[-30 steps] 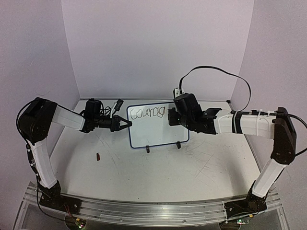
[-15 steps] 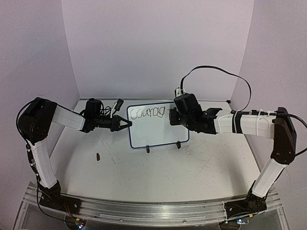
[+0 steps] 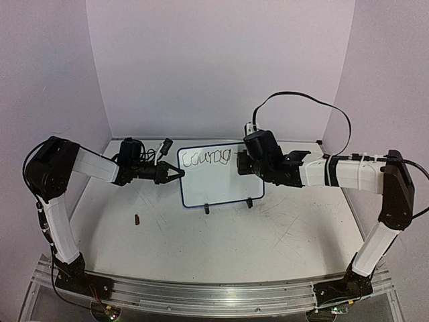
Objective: Write a sentence on the whiteboard
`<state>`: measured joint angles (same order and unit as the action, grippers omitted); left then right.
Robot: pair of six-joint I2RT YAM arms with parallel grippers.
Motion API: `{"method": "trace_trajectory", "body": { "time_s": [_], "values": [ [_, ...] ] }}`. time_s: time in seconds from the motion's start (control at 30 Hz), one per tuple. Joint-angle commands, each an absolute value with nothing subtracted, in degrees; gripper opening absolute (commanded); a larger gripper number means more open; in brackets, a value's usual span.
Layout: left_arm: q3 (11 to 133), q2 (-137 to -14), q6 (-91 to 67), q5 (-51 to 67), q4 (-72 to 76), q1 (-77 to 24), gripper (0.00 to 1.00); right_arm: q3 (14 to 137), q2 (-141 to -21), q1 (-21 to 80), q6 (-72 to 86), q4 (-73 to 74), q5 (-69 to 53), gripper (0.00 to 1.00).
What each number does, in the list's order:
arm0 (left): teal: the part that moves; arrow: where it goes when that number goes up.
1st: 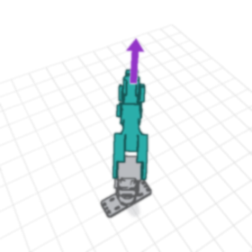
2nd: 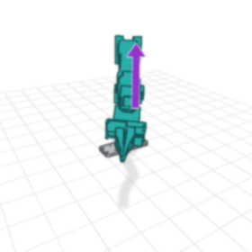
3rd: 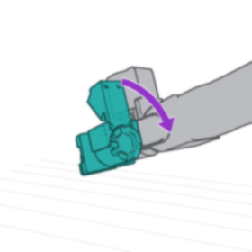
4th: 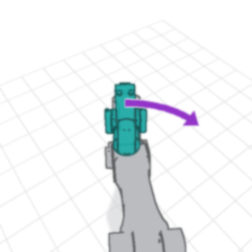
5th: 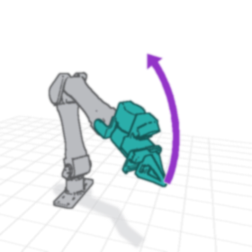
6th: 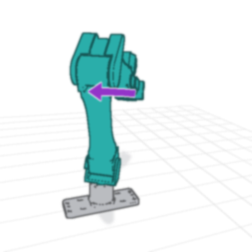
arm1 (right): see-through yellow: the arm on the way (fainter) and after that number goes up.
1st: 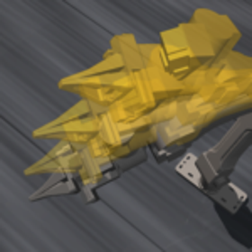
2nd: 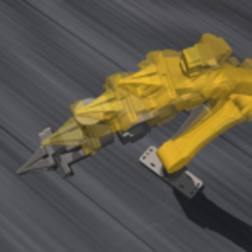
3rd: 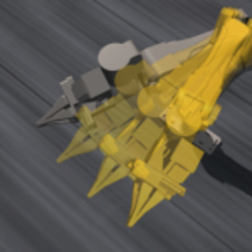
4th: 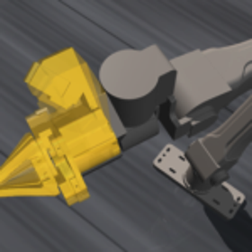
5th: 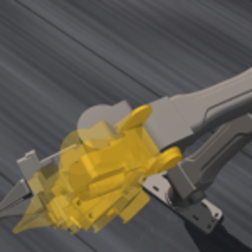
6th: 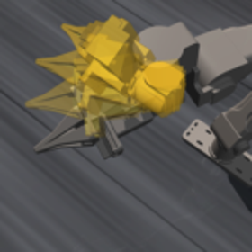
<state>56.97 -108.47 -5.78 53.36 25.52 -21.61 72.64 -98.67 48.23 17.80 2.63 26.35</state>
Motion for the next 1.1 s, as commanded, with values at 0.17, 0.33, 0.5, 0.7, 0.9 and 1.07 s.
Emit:
{"method": "trace_trajectory", "body": {
  "time_s": [0.17,0.33,0.5,0.7,0.9,1.07],
  "values": [
    [58.13,-107.77,-2.40,45.79,23.55,-21.19,0.00,76.46,-99.90,47.48,16.55,0.99,26.18,0.00],
    [58.15,-107.74,-2.38,45.79,23.55,-21.19,0.00,76.68,-100.78,47.46,16.81,0.97,24.80,0.00],
    [58.12,-107.75,-2.36,45.81,23.47,-21.19,0.00,76.49,-101.13,47.47,17.43,0.97,23.50,0.00],
    [58.15,-107.75,-2.36,45.81,23.47,-21.26,0.00,76.20,-101.27,47.53,17.99,0.97,22.42,0.00],
    [58.16,-107.75,-2.33,45.76,23.47,-21.23,0.00,75.31,-101.07,47.51,18.75,1.05,21.24,0.00],
    [58.15,-107.74,-2.31,45.78,23.38,-21.18,0.00,74.33,-100.66,47.55,19.33,1.32,20.76,0.00]
  ]
}}
